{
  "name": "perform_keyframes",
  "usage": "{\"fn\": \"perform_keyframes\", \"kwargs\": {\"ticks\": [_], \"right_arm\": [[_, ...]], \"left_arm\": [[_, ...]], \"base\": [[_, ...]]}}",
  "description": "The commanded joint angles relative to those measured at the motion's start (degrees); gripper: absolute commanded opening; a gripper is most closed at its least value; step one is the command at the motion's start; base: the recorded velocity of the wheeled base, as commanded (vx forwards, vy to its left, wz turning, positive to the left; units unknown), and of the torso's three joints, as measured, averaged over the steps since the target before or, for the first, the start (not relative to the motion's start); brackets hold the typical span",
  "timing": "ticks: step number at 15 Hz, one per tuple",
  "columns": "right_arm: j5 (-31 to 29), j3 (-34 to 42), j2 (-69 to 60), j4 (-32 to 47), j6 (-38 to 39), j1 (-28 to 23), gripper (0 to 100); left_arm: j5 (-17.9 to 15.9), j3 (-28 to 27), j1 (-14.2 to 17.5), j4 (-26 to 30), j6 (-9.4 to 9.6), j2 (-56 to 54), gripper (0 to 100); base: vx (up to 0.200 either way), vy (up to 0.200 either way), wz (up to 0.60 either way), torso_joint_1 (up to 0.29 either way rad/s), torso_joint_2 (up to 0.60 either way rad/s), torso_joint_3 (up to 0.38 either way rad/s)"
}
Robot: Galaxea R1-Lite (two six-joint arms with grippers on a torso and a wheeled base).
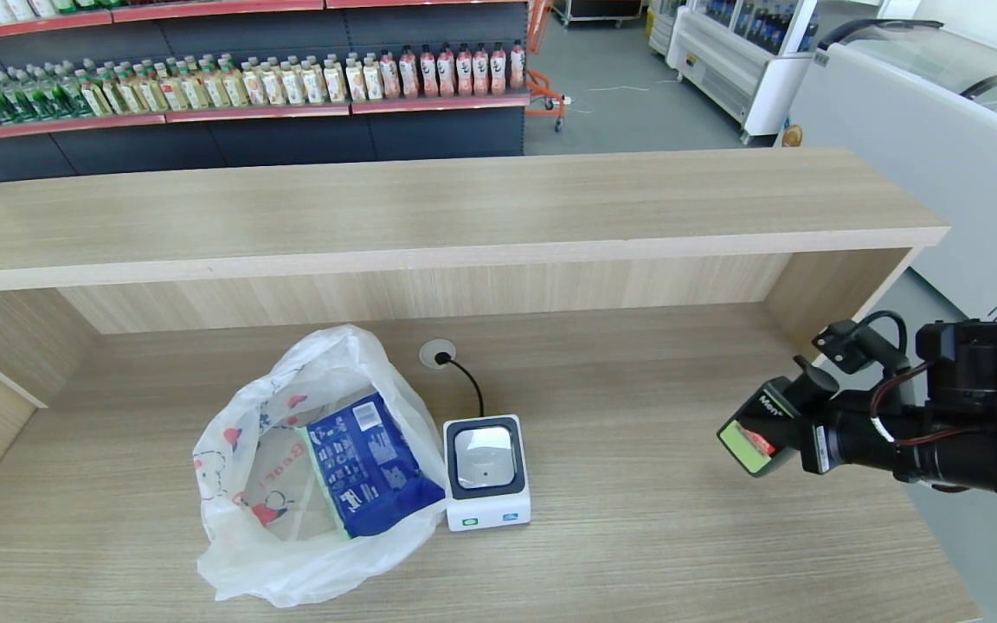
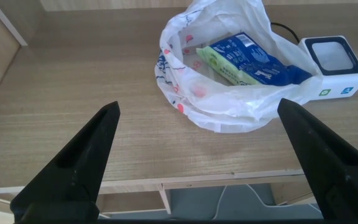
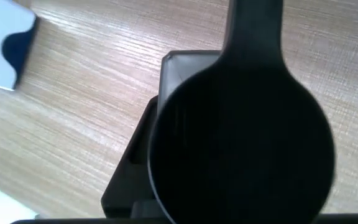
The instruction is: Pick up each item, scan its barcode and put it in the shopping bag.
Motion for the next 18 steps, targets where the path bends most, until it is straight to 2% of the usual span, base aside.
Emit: {"fn": "perform_keyframes", "kwargs": {"ticks": [1, 2, 3, 6, 9, 11, 12, 14, 18], "right_arm": [[0.03, -0.18, -11.66, 4.28, 9.39, 3.93, 0], [-0.58, -2.55, -17.19, 8.15, 22.23, 8.50, 0], [-1.64, -5.27, -20.62, 12.98, 28.99, 11.14, 0], [-6.12, -13.45, -26.86, 28.19, 40.51, 18.52, 0], [-10.60, -21.97, -29.23, 35.13, 53.60, 25.55, 0], [-13.33, -27.16, -29.15, 39.97, 60.37, 28.37, 0], [-16.93, -31.20, -28.53, 43.92, 67.58, 30.83, 0], [-19.57, -36.91, -27.48, 48.84, 77.69, 32.67, 0], [-24.58, -40.61, -27.30, 51.22, 93.68, 38.47, 0]], "left_arm": [[0.00, 0.01, 0.00, 0.00, 0.00, -0.02, 100], [0.00, 0.01, 0.00, 0.00, 0.00, -0.02, 100], [0.00, 0.01, 0.00, 0.00, 0.00, -0.02, 100], [0.00, 0.01, -0.08, 0.00, 0.00, -0.02, 100], [0.00, 0.01, -0.08, 0.00, 0.00, -0.02, 100], [0.00, 0.01, 0.00, 0.00, 0.00, -0.02, 100], [0.00, 0.01, 0.00, 0.00, 0.00, -0.02, 100], [0.00, 0.01, -0.08, 0.00, 0.00, -0.02, 100], [0.00, 0.01, 0.00, 0.00, 0.00, -0.02, 100]], "base": [[0.000, 0.000, 0.00, 0.000, 0.00, 0.000], [0.000, 0.000, 0.00, 0.000, 0.00, 0.000], [0.000, 0.000, 0.00, 0.000, 0.00, 0.000], [0.000, 0.000, 0.00, 0.000, 0.00, 0.000], [0.000, 0.000, 0.00, 0.000, 0.00, 0.000], [0.000, 0.000, 0.00, 0.000, 0.00, 0.000], [0.000, 0.000, 0.00, 0.000, 0.00, 0.000], [0.000, 0.000, 0.00, 0.000, 0.00, 0.000], [0.000, 0.000, 0.00, 0.000, 0.00, 0.000]]}}
